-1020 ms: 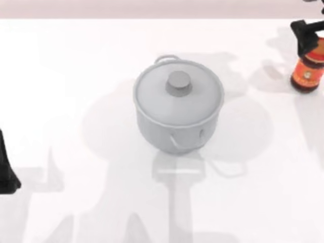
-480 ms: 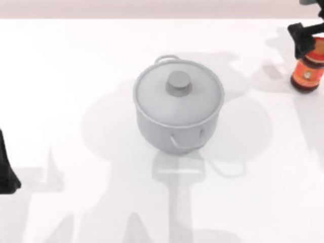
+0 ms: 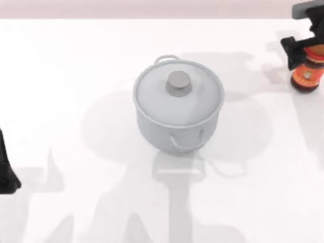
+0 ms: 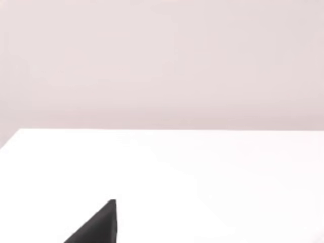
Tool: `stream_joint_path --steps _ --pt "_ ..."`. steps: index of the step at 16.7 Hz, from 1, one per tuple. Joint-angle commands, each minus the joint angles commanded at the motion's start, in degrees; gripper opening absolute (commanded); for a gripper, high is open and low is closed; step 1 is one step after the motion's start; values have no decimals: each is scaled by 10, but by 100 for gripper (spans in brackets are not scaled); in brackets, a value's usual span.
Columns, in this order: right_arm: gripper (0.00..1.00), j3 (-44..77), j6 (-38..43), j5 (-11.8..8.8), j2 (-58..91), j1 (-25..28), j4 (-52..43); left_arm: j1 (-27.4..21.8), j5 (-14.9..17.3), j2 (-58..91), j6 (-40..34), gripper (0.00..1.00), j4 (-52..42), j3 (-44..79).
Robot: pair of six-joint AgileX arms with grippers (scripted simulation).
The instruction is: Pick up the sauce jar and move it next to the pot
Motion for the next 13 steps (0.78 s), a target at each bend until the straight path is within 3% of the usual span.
stream_joint_path --steps 1,13 --pt "100 0 0 0 0 0 0 0 0 0 0 100 0 0" --pt "10 0 0 0 0 0 0 0 0 0 0 100 0 0"
